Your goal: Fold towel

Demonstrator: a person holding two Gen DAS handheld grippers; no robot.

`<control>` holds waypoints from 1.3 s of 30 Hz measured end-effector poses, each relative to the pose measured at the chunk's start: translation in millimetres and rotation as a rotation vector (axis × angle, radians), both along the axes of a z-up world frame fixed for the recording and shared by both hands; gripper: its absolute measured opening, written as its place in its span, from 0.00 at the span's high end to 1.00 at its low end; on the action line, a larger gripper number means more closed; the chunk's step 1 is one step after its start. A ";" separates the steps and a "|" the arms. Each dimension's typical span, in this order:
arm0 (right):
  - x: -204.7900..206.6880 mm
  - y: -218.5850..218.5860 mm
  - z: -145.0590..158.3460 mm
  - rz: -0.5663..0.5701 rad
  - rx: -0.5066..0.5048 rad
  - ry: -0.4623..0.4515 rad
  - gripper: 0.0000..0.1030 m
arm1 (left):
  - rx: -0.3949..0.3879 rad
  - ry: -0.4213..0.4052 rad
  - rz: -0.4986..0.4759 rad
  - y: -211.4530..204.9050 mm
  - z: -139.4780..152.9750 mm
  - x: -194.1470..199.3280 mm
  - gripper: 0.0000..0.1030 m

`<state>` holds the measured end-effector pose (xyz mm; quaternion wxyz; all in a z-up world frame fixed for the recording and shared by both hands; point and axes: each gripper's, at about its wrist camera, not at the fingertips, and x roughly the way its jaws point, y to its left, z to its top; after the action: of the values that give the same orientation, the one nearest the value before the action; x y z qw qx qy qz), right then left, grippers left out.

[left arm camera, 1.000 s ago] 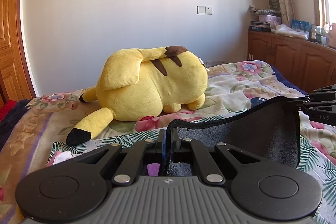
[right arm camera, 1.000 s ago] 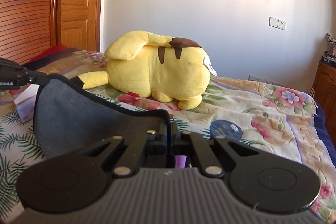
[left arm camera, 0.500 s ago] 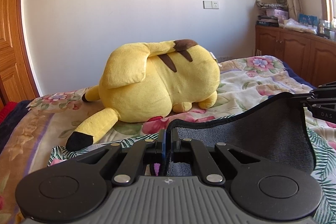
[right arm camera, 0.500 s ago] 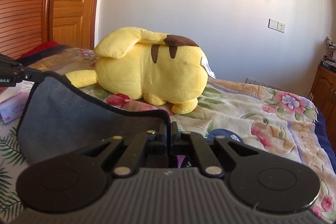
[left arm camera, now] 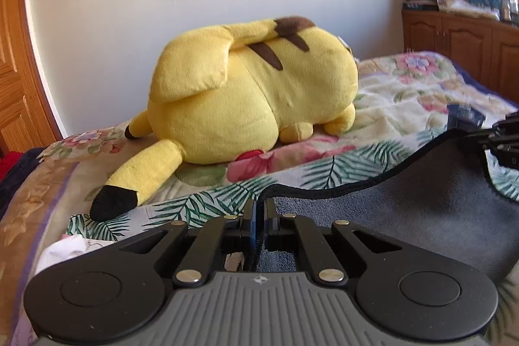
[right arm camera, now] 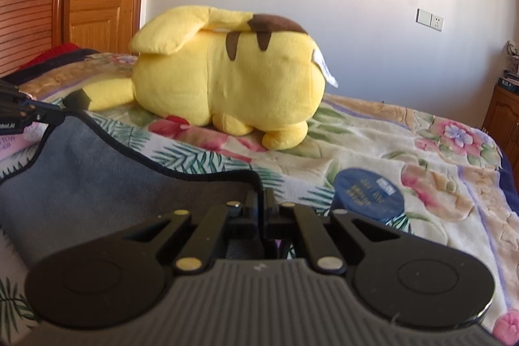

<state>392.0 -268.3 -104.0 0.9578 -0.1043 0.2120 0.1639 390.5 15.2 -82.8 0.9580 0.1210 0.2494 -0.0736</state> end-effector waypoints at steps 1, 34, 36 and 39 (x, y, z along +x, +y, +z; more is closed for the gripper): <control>1.4 0.2 -3.3 -0.003 0.001 0.005 0.97 | 0.014 0.003 -0.006 -0.9 -3.5 2.2 1.00; -81.0 -17.2 66.4 -0.021 0.063 0.045 0.50 | -0.083 0.051 -0.048 -31.4 59.7 -88.7 0.61; -89.9 -17.6 71.9 -0.019 0.067 0.045 0.50 | -0.089 0.055 -0.048 -32.6 63.0 -99.6 0.60; -102.0 -18.2 77.9 -0.014 0.074 0.048 0.50 | -0.095 0.064 -0.049 -33.1 65.6 -111.9 0.60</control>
<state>290.0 -286.5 -26.1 0.9568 -0.0633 0.2294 0.1674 278.5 -17.8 -17.2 0.9520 0.0791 0.2734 -0.1125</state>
